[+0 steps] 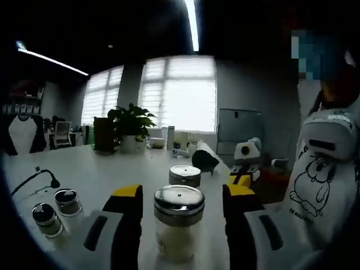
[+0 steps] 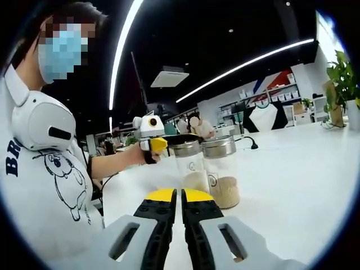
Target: Rotate the seasoning bottle until the label or dispensing opening points toward the visible target arrow and the bottle remains upright within the marked orientation range
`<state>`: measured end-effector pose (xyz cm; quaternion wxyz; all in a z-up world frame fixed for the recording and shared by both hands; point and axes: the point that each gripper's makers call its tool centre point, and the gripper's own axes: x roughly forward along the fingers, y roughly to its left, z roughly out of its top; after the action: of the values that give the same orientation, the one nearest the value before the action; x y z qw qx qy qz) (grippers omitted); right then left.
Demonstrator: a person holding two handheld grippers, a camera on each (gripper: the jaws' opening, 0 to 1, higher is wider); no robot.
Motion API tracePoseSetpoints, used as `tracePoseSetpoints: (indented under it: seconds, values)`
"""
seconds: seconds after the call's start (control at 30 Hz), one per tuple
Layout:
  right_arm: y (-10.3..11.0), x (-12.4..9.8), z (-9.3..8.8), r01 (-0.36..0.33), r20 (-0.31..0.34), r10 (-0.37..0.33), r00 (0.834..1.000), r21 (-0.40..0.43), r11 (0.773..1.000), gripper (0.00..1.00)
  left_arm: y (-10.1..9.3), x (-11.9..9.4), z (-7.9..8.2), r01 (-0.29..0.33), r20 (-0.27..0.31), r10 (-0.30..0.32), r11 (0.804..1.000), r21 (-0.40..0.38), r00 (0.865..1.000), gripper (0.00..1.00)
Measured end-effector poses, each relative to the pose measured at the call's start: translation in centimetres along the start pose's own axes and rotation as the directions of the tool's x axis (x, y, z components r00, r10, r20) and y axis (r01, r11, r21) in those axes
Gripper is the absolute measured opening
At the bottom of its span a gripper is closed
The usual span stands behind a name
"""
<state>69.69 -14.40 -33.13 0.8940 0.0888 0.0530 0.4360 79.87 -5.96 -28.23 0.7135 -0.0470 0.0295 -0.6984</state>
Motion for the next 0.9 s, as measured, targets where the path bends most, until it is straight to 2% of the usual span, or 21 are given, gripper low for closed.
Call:
tracePoseSetpoints:
  seconds: [0.13, 0.27, 0.4, 0.5, 0.77, 0.9]
  values:
    - [0.0, 0.1, -0.1, 0.000, -0.003, 0.000, 1.000, 0.004, 1.000, 0.01, 0.5, 0.5, -0.7, 0.007, -0.028, -0.007, 1.000, -0.001, 1.000, 0.58]
    - [0.2, 0.2, -0.1, -0.002, -0.003, 0.002, 1.000, 0.003, 1.000, 0.01, 0.6, 0.9, -1.5, 0.031, -0.087, -0.028, 0.999, 0.033, 0.996, 0.55]
    - [0.1, 0.1, -0.2, 0.005, -0.002, -0.005, 1.000, 0.004, 1.000, 0.01, 0.4, 1.1, -1.0, 0.057, -0.071, -0.055, 0.998, 0.036, 0.996, 0.50]
    - [0.1, 0.0, -0.2, 0.010, 0.002, -0.010, 1.000, 0.008, 1.000, 0.01, 0.1, 1.3, -1.3, 0.075, -0.092, -0.069, 0.995, 0.064, 0.993, 0.42]
    - [-0.2, -0.2, -0.1, 0.017, 0.006, -0.017, 1.000, 0.011, 1.000, 0.01, 0.1, 1.1, -1.1, 0.063, -0.093, -0.057, 0.996, 0.066, 0.994, 0.42]
    - [-0.3, 0.0, -0.1, 0.014, 0.005, -0.014, 1.000, 0.010, 1.000, 0.01, -0.1, 1.1, -1.1, 0.030, -0.100, -0.024, 0.997, 0.065, 0.995, 0.42]
